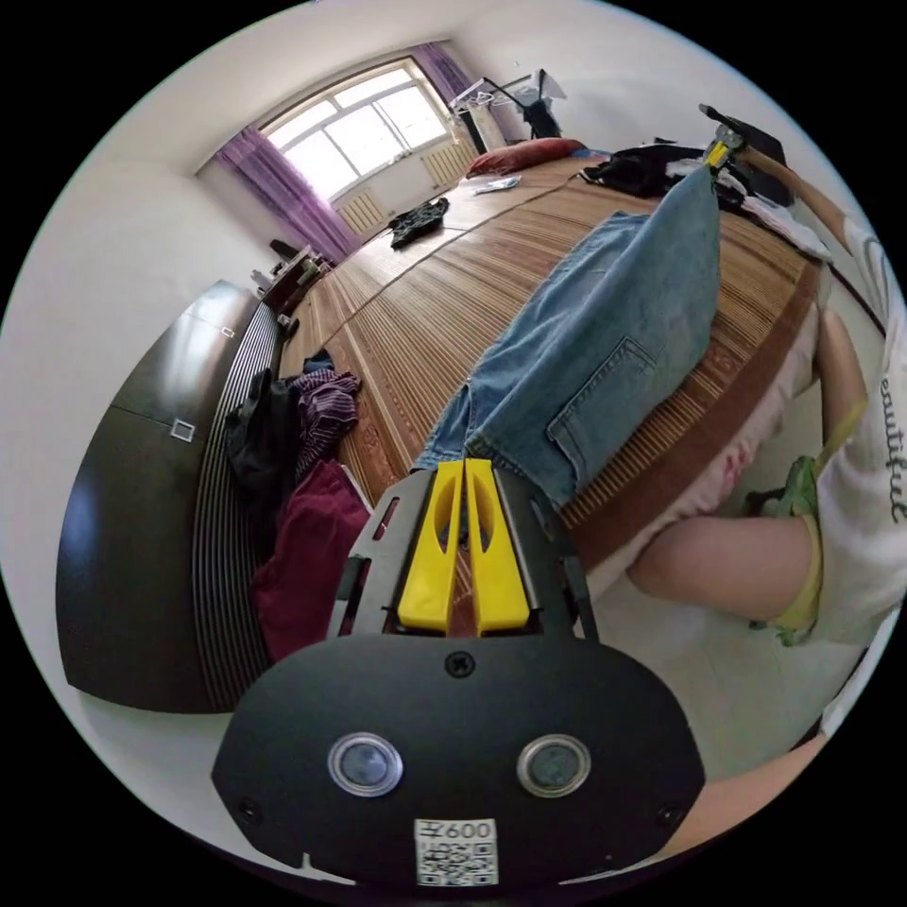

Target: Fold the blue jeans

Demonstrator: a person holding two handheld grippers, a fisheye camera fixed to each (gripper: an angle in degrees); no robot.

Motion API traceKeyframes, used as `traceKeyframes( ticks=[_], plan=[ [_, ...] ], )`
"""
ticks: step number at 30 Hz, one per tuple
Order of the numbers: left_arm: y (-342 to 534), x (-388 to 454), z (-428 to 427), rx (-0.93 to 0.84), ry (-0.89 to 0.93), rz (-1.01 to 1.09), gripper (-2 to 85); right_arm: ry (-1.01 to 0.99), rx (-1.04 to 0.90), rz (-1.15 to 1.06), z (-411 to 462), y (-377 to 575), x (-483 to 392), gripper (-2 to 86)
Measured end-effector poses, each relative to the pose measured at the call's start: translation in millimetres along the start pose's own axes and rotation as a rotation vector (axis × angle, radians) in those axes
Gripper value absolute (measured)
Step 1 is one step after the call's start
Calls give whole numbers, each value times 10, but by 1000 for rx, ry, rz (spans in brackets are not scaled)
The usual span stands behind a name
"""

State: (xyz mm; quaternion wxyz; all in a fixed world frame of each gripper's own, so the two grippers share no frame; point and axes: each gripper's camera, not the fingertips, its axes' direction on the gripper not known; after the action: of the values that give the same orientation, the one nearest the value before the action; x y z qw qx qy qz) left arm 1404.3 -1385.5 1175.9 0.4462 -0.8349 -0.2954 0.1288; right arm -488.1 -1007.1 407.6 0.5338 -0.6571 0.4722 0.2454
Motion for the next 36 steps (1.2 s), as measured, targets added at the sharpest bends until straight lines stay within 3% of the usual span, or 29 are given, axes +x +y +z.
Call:
traceKeyframes(
  ticks=[5,13,21,36],
  plan=[
    [-934,-313,1068,-134,29,0,10,-132,-246,176,1052,-1418,1208,-8],
    [-1609,-635,2037,-197,50,17,10,-187,-482,195,1946,-2805,2278,-9],
    [-2115,-1106,2514,-172,73,-21,9,-186,-541,209,2487,-3624,3111,-8],
    [-3024,-2272,2589,-63,90,-81,10,-319,-371,391,2413,-4072,4504,-9]
  ],
)
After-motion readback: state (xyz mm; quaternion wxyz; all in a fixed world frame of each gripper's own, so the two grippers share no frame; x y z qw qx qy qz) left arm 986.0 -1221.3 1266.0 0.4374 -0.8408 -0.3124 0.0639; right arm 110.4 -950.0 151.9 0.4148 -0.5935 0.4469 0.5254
